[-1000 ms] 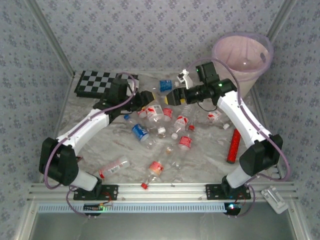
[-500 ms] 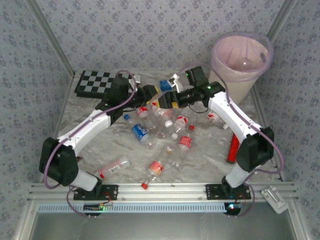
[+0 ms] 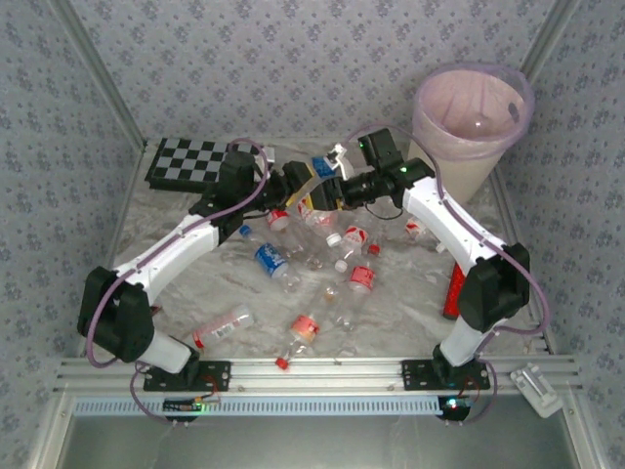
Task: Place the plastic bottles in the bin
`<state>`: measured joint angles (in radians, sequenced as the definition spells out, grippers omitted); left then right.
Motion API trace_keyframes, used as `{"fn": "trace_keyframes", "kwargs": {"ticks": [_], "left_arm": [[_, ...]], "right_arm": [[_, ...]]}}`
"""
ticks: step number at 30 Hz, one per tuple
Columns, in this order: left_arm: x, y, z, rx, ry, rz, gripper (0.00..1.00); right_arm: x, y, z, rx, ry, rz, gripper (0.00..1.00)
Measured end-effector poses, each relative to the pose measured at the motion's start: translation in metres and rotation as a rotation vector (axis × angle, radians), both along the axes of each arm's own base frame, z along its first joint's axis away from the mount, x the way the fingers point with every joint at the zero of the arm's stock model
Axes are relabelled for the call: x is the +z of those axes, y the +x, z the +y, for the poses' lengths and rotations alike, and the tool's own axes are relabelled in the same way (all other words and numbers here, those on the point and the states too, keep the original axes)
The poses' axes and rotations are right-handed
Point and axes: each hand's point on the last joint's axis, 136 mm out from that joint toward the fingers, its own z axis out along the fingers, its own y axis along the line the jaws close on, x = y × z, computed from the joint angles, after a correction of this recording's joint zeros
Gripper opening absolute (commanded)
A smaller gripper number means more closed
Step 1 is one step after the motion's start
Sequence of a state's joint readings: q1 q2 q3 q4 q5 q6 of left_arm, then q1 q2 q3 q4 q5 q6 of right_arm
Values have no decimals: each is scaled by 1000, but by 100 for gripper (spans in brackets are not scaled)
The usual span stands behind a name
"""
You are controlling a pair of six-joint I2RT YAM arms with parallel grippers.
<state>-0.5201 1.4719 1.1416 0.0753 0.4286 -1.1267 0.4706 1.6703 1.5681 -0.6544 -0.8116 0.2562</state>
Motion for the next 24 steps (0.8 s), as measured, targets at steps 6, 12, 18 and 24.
{"fn": "trace_keyframes", "kwargs": {"ticks": [6, 12, 18, 24], "left_arm": [[1, 4, 11, 43, 30, -15, 100], [-1, -1, 42, 125, 190, -32, 96], [-16, -14, 60, 156, 314, -13, 92], [-58, -42, 75, 156, 398, 63, 91]], "right_arm": [[5, 16, -21, -60, -32, -25, 47], [40, 64, -102, -315, -143, -165, 41], [115, 109, -214, -649, -197, -369, 25], [168, 147, -301, -902, -244, -518, 17]]}}
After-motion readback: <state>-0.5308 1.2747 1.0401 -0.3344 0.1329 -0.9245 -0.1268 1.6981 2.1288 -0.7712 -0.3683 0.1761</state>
